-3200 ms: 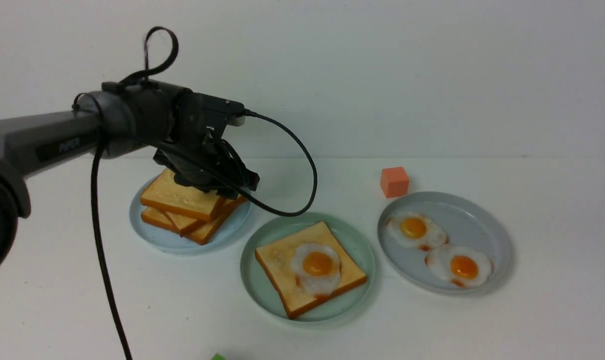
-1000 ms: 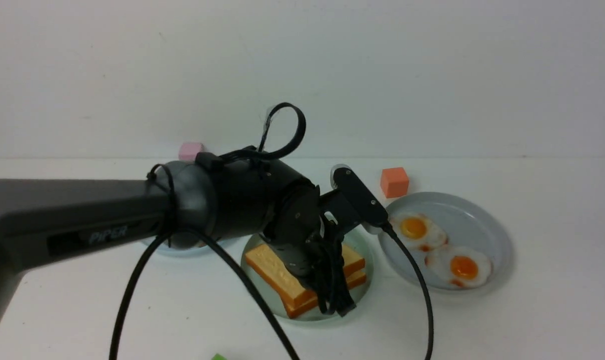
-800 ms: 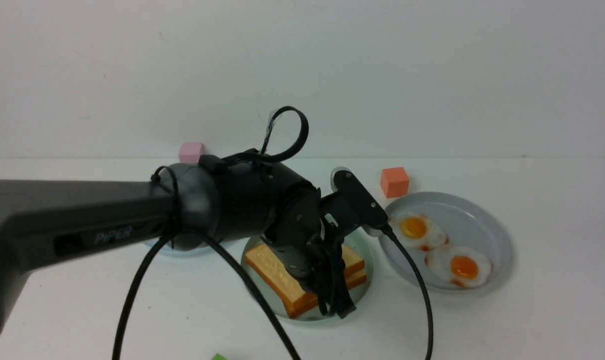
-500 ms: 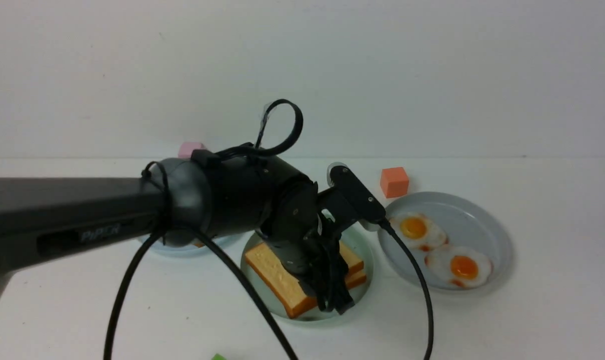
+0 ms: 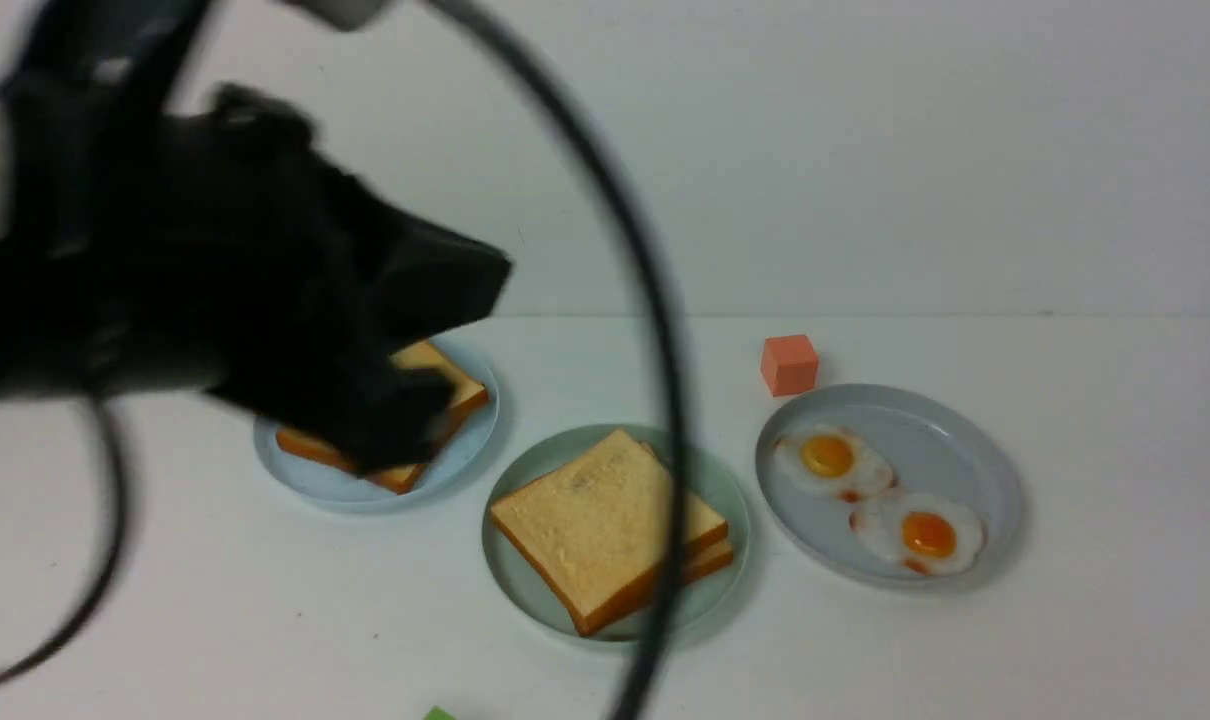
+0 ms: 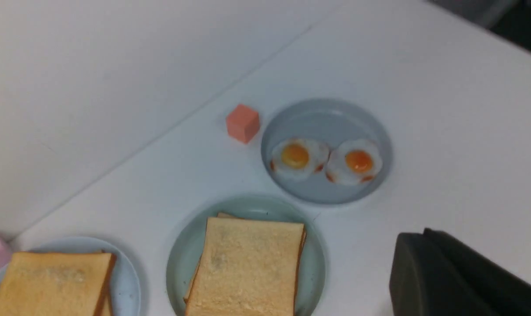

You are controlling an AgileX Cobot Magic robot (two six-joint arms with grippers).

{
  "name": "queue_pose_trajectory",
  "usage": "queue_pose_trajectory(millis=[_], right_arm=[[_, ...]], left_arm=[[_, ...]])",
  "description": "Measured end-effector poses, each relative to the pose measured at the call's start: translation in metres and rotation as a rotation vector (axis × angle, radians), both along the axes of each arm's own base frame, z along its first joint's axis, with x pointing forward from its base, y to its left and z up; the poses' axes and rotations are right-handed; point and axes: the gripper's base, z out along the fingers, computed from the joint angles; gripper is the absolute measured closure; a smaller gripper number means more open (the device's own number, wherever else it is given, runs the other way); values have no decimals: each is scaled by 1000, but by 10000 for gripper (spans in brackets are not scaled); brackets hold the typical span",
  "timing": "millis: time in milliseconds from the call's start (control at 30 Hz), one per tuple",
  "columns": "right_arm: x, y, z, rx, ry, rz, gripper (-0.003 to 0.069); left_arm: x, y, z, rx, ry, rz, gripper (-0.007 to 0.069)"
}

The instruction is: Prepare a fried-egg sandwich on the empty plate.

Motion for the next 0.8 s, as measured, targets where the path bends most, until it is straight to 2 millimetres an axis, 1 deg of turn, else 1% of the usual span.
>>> queue_pose_trajectory(millis=[33,67,100,133,167,233,267,300,333,367,400,433,500,567,667,800], right_arm=[[0,0,0,3,3,3,623],[-1,1,0,13,13,12,620],[-1,2,0,15,15,15,618],[-2,2,0,19,18,18,615],[-2,2,0,20,20,20,614],[-2,3,0,24,24,24,611],[-2,3,0,24,24,24,611],[-3,3,-1,28,28,28,609],[-3,3,-1,28,28,28,608],[-3,3,-1,28,28,28,608],[-3,3,-1,28,28,28,606],[-3,3,-1,28,28,28,605],[-3,3,-1,30,29,29,600],[-3,4,-1,32,32,32,597],[-3,4,-1,33,32,32,594],[-3,3,-1,32,32,28,585]], left_arm=[[-13,12,-3,-29,-26,1,638],[-37,33,-19,-76,-71,4,638],[-55,48,-26,-134,-129,8,638],[-67,59,-37,-180,-165,13,638],[-74,66,-52,-205,-181,17,638],[-88,79,-72,-293,-232,28,638],[-87,78,-76,-288,-227,28,638],[-97,87,-102,-360,-240,37,638],[-98,88,-114,-368,-229,40,638],[-100,90,-116,-383,-230,41,638],[-103,93,-137,-412,-206,45,638],[-104,93,-142,-418,-198,47,638],[-103,93,-167,-449,-118,60,638],[-102,91,-176,-447,-81,67,638],[-101,90,-182,-444,-58,71,638],[-97,87,-196,-406,-16,79,638]])
